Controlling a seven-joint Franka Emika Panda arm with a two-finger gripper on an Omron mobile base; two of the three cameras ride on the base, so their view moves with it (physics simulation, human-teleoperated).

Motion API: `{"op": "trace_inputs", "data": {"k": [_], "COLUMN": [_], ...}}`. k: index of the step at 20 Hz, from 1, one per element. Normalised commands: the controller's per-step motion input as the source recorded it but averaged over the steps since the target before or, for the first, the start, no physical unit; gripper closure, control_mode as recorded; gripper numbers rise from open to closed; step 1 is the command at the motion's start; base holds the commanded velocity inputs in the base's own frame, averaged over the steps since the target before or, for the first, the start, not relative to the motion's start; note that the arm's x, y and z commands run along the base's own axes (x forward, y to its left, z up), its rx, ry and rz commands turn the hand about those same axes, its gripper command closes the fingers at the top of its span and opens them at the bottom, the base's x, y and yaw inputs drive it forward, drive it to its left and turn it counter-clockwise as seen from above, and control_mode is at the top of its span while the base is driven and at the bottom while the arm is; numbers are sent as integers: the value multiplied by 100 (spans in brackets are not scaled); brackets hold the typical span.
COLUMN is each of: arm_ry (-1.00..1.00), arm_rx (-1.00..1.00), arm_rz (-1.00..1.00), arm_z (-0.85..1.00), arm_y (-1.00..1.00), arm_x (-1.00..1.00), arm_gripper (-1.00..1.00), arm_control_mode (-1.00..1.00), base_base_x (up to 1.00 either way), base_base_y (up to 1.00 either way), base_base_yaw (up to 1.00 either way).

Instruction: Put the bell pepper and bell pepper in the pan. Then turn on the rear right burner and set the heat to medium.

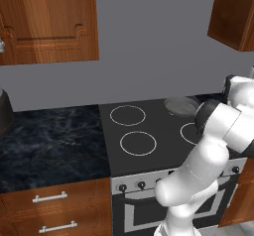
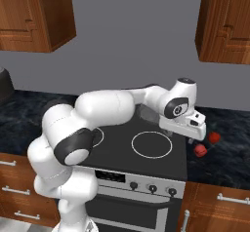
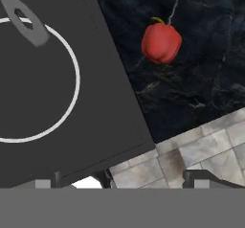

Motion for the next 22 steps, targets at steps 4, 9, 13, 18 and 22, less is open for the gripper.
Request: {"op": "trace_inputs", "data": {"k": [4,9,13,18,22], "arm_ry": [0,0,0,-1,0], "arm_rx": [2,0,0,0,1], "arm_rz": [-4,0,3,3,4], "arm_z": [-14,-12,-14,-17,-20], "arm_y": [-18,-8,-27,-28,-20], "arm_x": [30,22,22,18,16], "arm_gripper": [-100,-100,-100,-100,-100], "arm_control_mode": [-100,-100,-100,-100,-100], "base_base_x": [0,0,0,0,0], "base_base_y": [0,0,0,0,0], "base_base_yaw": [0,0,0,0,0]}}
